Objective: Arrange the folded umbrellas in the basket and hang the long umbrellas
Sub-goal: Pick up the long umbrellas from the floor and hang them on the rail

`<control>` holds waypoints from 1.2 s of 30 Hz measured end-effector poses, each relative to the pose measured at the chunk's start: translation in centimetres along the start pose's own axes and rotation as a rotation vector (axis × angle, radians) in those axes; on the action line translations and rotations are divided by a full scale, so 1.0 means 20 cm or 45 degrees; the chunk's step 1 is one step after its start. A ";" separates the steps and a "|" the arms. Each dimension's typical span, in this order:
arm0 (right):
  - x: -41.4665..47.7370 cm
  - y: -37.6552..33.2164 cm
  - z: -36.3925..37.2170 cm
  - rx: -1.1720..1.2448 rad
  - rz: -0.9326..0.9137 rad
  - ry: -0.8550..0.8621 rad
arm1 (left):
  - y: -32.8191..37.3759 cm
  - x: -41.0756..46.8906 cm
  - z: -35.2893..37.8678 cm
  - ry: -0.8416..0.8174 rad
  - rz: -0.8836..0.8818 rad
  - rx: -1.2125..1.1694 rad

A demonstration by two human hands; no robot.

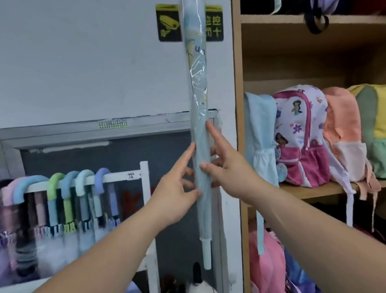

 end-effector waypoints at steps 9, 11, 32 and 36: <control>0.40 -0.19 0.38 -0.186 0.068 0.119 | -0.18 0.18 -0.52 -0.048 0.086 -0.110; 0.49 -0.25 0.42 -0.212 0.065 0.149 | -0.17 0.22 -0.61 -0.069 0.133 -0.147; 1.15 -0.62 0.60 -0.320 -0.149 0.325 | -0.07 0.64 -1.25 0.135 0.257 -0.034; 1.11 -0.46 0.66 -0.324 -0.127 0.338 | -0.21 0.61 -1.19 0.075 0.195 -0.115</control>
Point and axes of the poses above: each hand's wrist, its own x-axis towards the middle knuckle, its own z-axis out of the palm, y = z × x, the point moved 8 cm from there along x, towards the middle knuckle, and after that the axes turned 6 degrees about x, right-handed, at the moved point
